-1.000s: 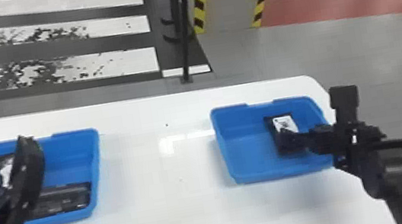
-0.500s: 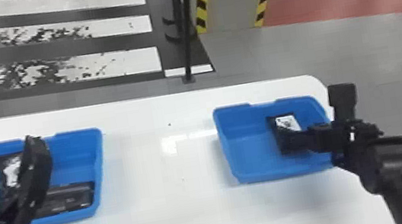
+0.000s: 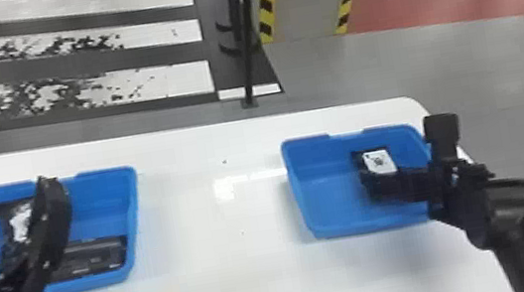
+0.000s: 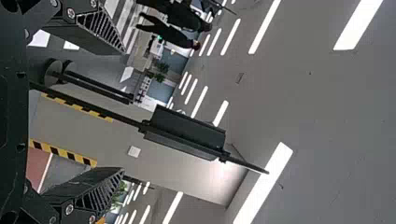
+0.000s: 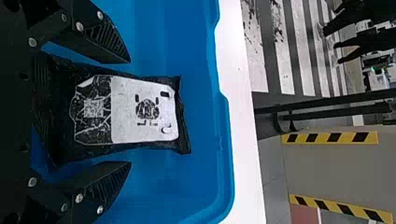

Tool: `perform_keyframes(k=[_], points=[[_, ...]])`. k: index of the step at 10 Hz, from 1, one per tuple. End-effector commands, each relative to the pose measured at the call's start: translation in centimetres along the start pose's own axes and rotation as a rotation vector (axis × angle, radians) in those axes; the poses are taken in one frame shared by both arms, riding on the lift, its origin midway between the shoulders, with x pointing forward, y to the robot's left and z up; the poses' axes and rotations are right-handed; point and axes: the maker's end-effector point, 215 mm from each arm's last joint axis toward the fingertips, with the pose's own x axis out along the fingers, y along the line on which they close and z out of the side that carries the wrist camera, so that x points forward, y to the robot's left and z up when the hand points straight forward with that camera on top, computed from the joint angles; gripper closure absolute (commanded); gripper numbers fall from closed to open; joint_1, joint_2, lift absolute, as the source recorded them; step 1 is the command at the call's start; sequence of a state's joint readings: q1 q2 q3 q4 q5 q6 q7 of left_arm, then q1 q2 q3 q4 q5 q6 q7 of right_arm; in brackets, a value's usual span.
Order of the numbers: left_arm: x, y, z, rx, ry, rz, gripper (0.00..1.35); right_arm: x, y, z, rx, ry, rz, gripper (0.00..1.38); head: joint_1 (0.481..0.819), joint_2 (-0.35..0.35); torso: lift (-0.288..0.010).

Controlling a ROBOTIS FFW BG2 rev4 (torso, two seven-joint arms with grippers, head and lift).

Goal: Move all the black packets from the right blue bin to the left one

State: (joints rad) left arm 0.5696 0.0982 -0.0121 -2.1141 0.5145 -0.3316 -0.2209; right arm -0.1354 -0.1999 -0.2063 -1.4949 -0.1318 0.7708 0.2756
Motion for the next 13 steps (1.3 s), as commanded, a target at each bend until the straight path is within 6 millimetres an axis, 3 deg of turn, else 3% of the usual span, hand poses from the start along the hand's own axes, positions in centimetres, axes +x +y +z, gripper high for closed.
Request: perform_keyframes(k=[1,2,3,5,7,8,10,13], points=[[0.0,0.0,-0.1,-0.003,0.003,-0.001,0.16,0.5,0.7,-0.5,0.030,0.011,0.030,0.86,0.695,-0.153,-0.140],[0.0,0.0,0.0,-0.004,0.000,0.000,0.16,0.6,1.0,-1.1,0.050,0.020,0.045,0.92,0.695,-0.146,-0.140],[0.1,-0.1,-0.1,-0.005,0.001,-0.003,0.16,0.6,1.1,-1.1,0.052,0.022,0.048,1.15,0.695,-0.141,-0.140],[0.1,-0.1,0.1,-0.006,-0.004,-0.002,0.16,-0.2,2.1,-0.1,0.054,-0.012,0.075,1.14,0.695,-0.136,-0.140],[0.1,-0.2,0.3,-0.009,-0.012,-0.004,0.16,-1.8,5.1,4.1,0.071,-0.162,0.175,1.14,0.695,-0.124,-0.140],[0.2,-0.3,0.5,-0.010,-0.022,-0.005,0.16,-3.0,6.6,7.7,0.068,-0.291,0.240,1.14,0.695,-0.108,-0.140],[0.2,-0.4,0.4,-0.014,-0.020,-0.006,0.16,-5.3,11.7,11.7,0.089,-0.466,0.393,1.14,0.695,-0.082,-0.140],[0.6,-1.0,0.2,-0.027,-0.017,-0.019,0.16,-8.9,22.4,13.2,0.159,-0.555,0.714,1.14,0.689,0.006,-0.140]])
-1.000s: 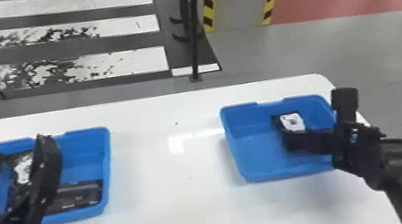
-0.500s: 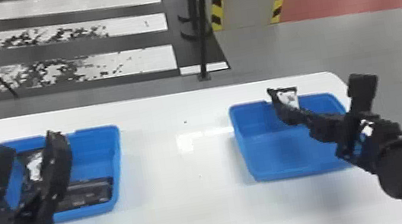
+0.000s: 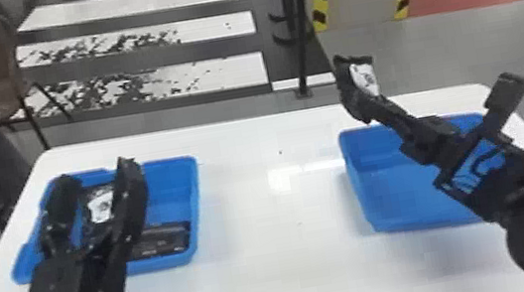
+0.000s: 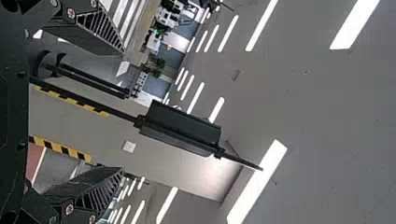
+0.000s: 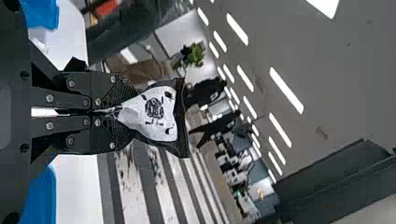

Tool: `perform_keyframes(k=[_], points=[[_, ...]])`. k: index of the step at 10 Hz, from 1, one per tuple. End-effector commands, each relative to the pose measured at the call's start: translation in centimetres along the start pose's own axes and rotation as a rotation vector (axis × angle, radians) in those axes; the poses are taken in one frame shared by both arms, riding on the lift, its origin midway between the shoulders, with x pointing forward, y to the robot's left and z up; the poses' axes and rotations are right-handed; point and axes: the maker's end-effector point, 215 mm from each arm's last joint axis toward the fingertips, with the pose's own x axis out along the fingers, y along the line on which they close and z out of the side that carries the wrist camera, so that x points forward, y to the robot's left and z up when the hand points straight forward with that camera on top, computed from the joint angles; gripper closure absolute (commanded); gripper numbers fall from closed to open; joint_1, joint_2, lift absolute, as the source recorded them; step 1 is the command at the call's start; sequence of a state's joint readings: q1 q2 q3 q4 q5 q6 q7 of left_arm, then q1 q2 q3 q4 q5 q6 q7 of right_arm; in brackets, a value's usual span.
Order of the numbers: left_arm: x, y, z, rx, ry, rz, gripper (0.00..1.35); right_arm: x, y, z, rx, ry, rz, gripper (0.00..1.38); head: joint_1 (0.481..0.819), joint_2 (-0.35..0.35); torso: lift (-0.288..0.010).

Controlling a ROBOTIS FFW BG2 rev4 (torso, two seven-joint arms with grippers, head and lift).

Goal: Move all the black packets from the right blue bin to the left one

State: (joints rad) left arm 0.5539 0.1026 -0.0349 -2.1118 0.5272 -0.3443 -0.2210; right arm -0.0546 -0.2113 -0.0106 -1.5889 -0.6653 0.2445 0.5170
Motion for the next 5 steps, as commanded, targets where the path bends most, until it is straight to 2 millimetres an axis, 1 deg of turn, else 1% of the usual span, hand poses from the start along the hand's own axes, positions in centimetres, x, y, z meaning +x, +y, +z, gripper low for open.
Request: perform_keyframes(k=[1,2,3,4,5], points=[[0.2,-0.4,-0.7,-0.029,0.016,-0.007,0.15,2.0,5.9,-1.3,0.043,0.002,0.151,1.14,0.681,0.044,-0.140],[0.6,-0.8,-0.8,-0.055,0.018,-0.020,0.16,3.1,10.0,-3.0,0.075,0.022,0.246,1.14,0.678,0.064,-0.140],[0.8,-1.4,-1.1,-0.063,0.024,-0.034,0.16,3.9,13.9,-5.4,0.115,0.056,0.325,1.14,0.676,0.111,-0.140],[1.3,-2.4,-1.5,-0.074,0.046,-0.057,0.16,4.2,16.8,-7.6,0.152,0.094,0.379,1.14,0.677,0.154,-0.140],[1.6,-2.9,-1.9,-0.065,0.070,-0.070,0.16,4.1,19.4,-9.3,0.189,0.123,0.424,1.14,0.685,0.195,-0.140]])
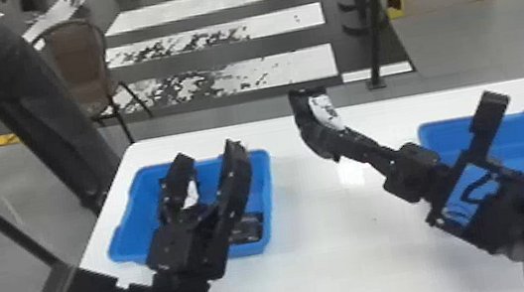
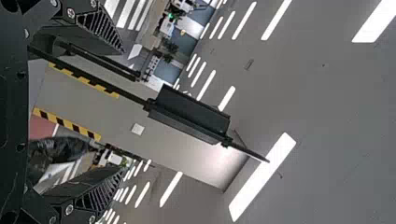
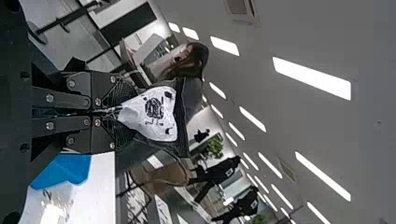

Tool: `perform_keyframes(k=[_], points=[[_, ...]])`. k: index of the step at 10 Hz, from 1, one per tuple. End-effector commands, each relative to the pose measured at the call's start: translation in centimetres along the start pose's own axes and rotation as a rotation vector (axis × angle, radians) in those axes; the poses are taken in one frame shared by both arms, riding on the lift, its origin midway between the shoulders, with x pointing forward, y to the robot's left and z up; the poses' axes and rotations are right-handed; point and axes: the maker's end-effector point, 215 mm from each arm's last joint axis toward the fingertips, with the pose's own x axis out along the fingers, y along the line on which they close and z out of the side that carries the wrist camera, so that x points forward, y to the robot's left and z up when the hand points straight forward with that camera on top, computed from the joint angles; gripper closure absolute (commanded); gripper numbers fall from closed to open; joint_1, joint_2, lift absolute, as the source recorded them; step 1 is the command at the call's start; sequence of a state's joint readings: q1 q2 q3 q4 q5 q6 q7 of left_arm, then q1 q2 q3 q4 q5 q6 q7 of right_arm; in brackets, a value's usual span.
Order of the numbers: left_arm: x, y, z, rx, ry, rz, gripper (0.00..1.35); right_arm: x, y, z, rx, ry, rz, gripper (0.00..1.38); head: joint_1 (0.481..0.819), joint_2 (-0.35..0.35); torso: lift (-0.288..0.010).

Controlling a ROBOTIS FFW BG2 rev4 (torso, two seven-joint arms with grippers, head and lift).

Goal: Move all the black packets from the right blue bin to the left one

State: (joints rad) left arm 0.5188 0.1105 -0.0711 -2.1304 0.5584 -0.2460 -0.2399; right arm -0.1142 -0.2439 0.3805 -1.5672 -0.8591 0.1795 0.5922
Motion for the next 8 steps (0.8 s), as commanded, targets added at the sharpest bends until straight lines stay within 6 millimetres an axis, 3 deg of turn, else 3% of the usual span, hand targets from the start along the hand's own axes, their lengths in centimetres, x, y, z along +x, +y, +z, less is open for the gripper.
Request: perform_keyframes(k=[1,4,6,8], points=[[0.7,0.0,-1.1,0.030,0.060,-0.020,0.16,1.2,2.8,-2.8,0.049,0.037,0.058,1.14,0.694,0.228,-0.140],[1.2,1.6,-4.5,0.073,0.239,-0.029,0.16,2.5,6.1,-5.4,0.111,0.072,0.126,1.14,0.695,0.274,-0.140],[1.5,2.0,-4.8,0.112,0.260,-0.029,0.16,2.7,7.1,-7.5,0.179,0.097,0.142,1.14,0.695,0.302,-0.140],[1.7,1.5,-5.0,0.101,0.266,-0.040,0.16,2.8,7.3,-8.4,0.183,0.117,0.144,1.14,0.695,0.322,-0.140]])
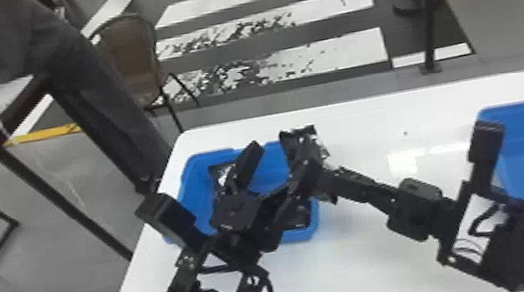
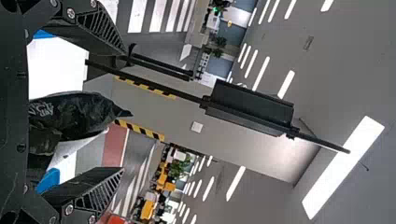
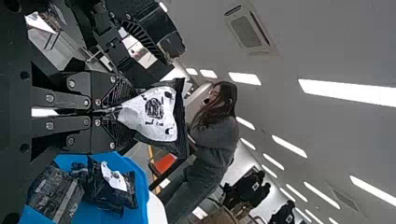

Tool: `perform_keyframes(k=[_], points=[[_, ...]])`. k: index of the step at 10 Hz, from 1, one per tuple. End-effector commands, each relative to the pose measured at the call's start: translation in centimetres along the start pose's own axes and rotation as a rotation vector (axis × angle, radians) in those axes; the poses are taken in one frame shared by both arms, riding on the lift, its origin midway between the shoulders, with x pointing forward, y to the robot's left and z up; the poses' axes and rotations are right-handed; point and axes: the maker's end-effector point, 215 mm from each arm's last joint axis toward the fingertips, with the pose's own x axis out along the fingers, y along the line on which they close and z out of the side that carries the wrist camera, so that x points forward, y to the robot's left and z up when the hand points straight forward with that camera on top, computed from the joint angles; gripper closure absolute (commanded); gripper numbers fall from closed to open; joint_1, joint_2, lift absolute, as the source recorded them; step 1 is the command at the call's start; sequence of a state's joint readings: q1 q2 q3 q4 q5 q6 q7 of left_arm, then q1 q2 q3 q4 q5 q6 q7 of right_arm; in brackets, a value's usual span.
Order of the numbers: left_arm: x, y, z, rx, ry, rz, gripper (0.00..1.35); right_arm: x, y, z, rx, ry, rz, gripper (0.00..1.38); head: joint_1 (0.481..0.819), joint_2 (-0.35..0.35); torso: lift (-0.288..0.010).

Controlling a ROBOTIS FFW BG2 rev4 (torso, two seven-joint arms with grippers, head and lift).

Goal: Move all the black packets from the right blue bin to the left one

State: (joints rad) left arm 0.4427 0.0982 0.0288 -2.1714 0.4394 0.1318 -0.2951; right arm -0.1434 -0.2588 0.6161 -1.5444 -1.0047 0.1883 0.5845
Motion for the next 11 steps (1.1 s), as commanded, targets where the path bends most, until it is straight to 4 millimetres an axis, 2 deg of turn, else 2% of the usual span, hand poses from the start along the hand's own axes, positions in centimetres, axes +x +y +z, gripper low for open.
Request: perform_keyframes(k=[1,5,7,8,9,10,11], points=[[0.1,-0.4,-0.1,-0.009,0.003,-0.010,0.16,0.2,0.1,-0.4,0.003,0.011,0.002,1.14,0.695,0.324,-0.140],[0.4,-2.0,-2.1,-0.055,0.069,-0.042,0.16,0.7,0.6,-1.0,0.012,0.032,0.014,1.14,0.695,0.312,-0.140],[0.4,-2.0,-2.1,-0.052,0.071,-0.043,0.16,1.2,1.2,-1.9,0.026,0.051,0.028,1.14,0.695,0.316,-0.140],[0.4,-1.9,-2.5,-0.055,0.085,-0.042,0.28,1.2,1.3,-1.9,0.028,0.050,0.029,1.14,0.695,0.322,-0.140],[0.3,-1.8,-2.7,-0.053,0.097,-0.038,0.75,1.2,1.3,-2.0,0.032,0.053,0.029,1.14,0.695,0.324,-0.140],[0.2,-2.0,-3.0,-0.057,0.118,-0.037,1.01,1.2,1.3,-2.1,0.035,0.054,0.029,1.14,0.695,0.326,-0.140],[0.0,-2.1,-2.9,-0.028,0.120,-0.033,1.10,1.2,1.2,-2.1,0.039,0.053,0.028,1.14,0.695,0.326,-0.140]])
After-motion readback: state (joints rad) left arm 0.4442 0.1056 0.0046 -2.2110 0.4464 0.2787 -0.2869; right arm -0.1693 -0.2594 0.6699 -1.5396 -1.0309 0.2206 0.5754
